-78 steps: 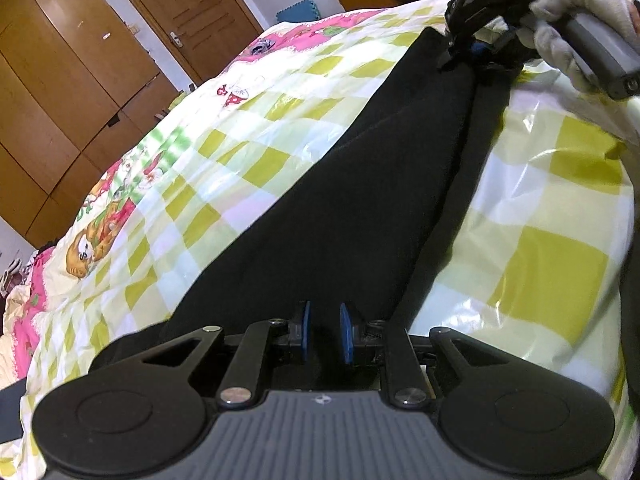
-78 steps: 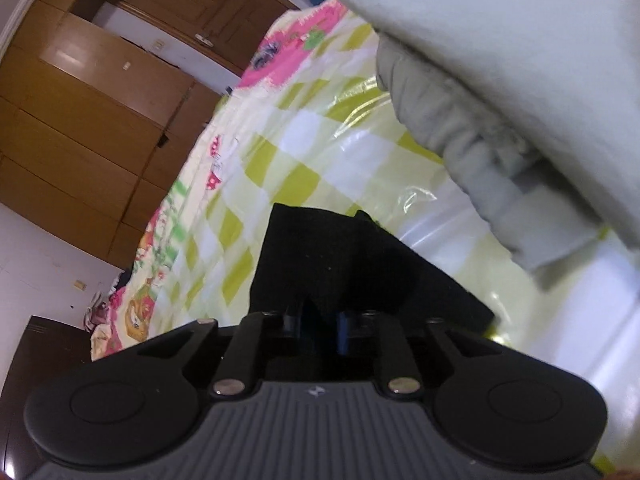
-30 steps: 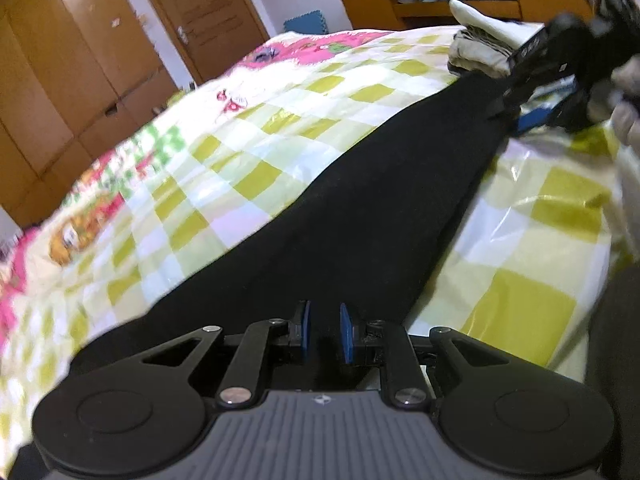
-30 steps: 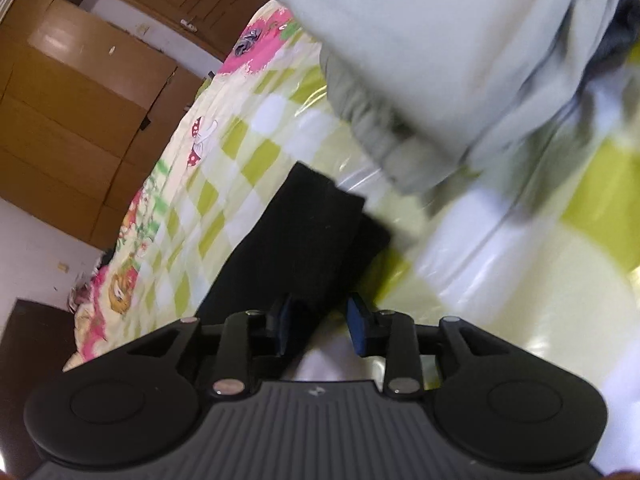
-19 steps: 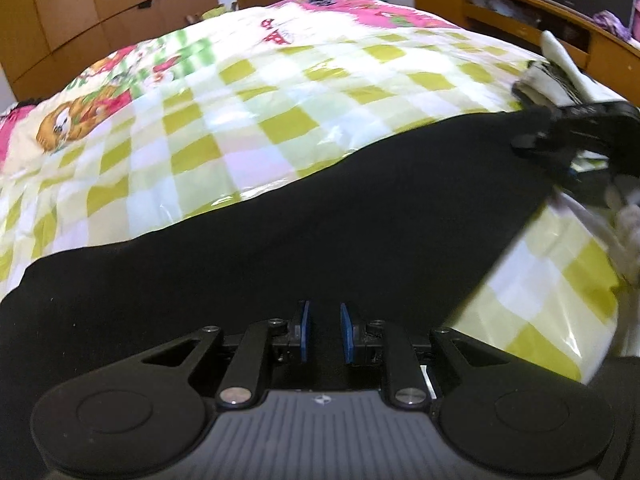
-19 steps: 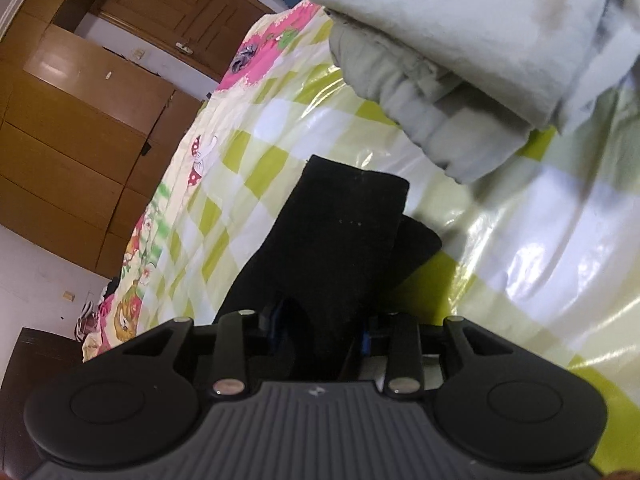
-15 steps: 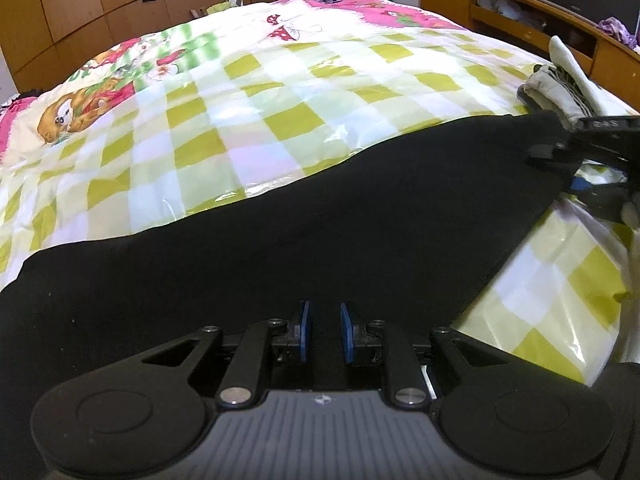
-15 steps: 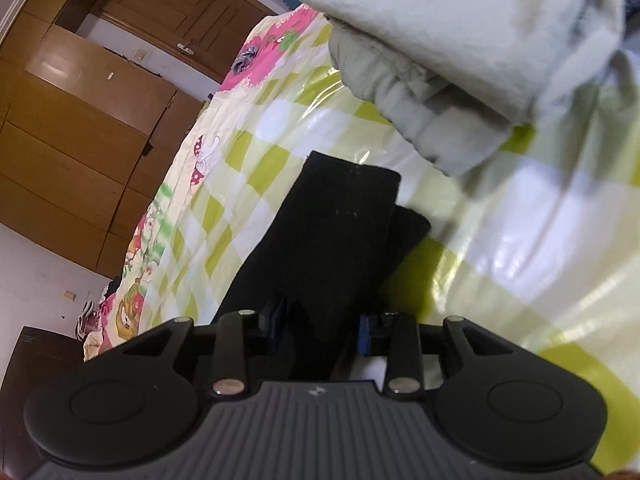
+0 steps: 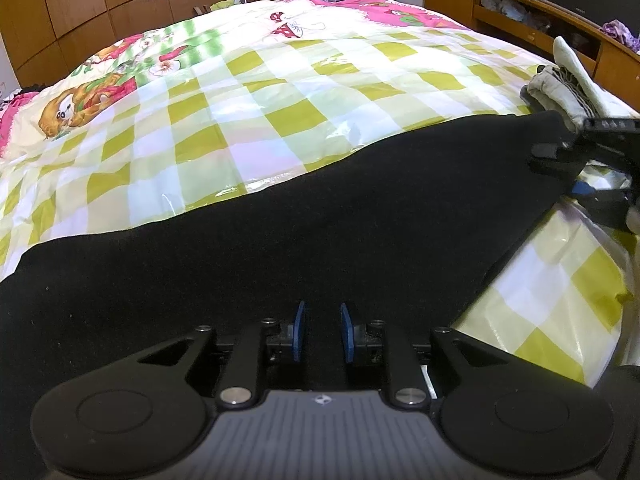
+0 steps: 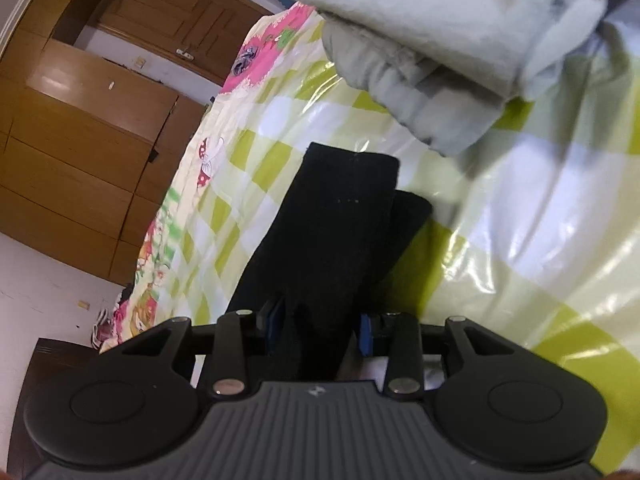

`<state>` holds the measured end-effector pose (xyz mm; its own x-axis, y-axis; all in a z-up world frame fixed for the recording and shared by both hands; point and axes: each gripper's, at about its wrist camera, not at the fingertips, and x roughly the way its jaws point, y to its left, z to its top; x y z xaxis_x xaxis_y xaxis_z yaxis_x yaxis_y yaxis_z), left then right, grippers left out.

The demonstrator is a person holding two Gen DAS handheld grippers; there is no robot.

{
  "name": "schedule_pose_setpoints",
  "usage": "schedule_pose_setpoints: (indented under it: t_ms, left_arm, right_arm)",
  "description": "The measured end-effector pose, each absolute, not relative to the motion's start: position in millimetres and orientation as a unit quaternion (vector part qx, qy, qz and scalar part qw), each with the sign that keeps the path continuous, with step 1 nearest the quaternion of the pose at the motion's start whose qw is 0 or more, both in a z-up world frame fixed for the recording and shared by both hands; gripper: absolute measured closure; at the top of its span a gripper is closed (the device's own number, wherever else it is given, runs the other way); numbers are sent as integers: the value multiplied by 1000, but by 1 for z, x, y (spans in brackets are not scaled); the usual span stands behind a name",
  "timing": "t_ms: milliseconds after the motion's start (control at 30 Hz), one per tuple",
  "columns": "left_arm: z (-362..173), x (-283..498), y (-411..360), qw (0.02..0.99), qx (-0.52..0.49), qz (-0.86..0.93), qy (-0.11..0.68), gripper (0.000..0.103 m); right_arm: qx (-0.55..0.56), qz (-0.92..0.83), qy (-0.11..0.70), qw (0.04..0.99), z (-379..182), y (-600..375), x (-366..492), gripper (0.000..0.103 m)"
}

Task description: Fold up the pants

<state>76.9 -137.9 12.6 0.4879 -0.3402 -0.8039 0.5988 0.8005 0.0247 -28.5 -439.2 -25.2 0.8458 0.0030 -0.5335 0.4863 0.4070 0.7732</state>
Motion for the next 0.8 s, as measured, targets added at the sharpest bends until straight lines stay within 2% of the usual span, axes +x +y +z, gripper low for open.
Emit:
schedule_pose_setpoints:
  t_ms: [233,700,800]
  left_arm:
    - [8,78,-138,849,153,-279,421,69]
    - [5,78,-147,849,168,-280,415,68]
    - [6,78,-148,849,172,-286,411,68]
  right_arm:
    - [523,-183,215,804,-23,-441,-58,72]
    - [540,-138,191,808,-43,-458,-12,64]
    - [537,-123,187,813,-40,-457,-17,66]
